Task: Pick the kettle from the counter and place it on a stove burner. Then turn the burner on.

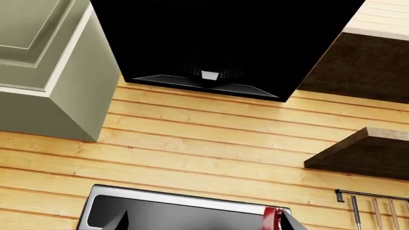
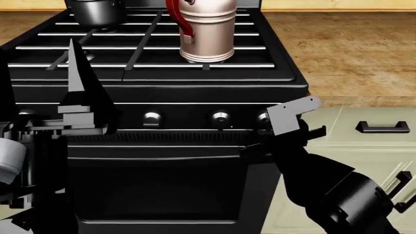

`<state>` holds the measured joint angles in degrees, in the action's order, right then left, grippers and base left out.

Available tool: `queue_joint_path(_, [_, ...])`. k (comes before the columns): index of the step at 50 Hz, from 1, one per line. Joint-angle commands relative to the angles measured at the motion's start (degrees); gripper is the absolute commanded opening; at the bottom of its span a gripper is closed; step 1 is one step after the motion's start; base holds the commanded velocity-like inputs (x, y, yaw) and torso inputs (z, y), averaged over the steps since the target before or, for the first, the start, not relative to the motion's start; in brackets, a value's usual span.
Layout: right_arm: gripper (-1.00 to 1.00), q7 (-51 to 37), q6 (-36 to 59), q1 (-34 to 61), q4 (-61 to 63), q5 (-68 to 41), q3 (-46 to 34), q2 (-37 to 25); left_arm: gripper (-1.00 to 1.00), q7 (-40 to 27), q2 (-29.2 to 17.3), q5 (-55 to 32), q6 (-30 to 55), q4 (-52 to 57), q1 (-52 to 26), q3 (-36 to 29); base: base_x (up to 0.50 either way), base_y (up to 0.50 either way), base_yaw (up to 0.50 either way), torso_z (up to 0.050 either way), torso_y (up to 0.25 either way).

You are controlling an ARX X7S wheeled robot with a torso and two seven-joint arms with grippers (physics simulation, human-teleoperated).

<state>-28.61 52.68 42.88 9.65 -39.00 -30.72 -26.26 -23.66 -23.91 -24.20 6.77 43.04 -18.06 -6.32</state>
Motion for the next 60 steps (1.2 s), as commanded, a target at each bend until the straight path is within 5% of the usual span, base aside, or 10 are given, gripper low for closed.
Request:
queue_joint_path(1, [-1.0,2.92,1.54,2.53,-0.86,-0.13,-5.5,-0.32,1.0,-0.11,-0.14,-0.24,-0.22,-0.08,0.06,0.03,0.0,0.0,0.01,0.0,0.0])
queue_joint_path(23, [-1.0,6.22,6.81,7.95,-2.81,4.35,-15.52,-0.8,1.0,-0.62,-0.62,-1.27,0.04,0.53,-0.15,0.3,0.01,0.0,0.01,-0.001,0.0])
queue_joint_path(42, [-1.0,5.2,10.11,8.76,3.08,4.02,-16.66,-3.21,1.0,-0.93,-0.88,-1.63,-0.05,0.77,-0.08,0.19,0.01,0.0,0.01,-0.001,0.0])
queue_joint_path(43, [1.0,4.92,10.38,8.57,4.13,3.55,-16.16,-3.48,1.0,-0.89,-0.87,-1.6,-0.17,0.69,-0.03,0.19,0.0,0.0,0.0,0.0,0.0])
queue_joint_path(60, [1.0,-0.63,14.26,4.31,16.9,-1.83,-9.9,-7.18,1.0,-0.99,-1.18,-2.14,-0.34,0.71,-0.01,0.24,0.0,0.0,0.0,0.0,0.0])
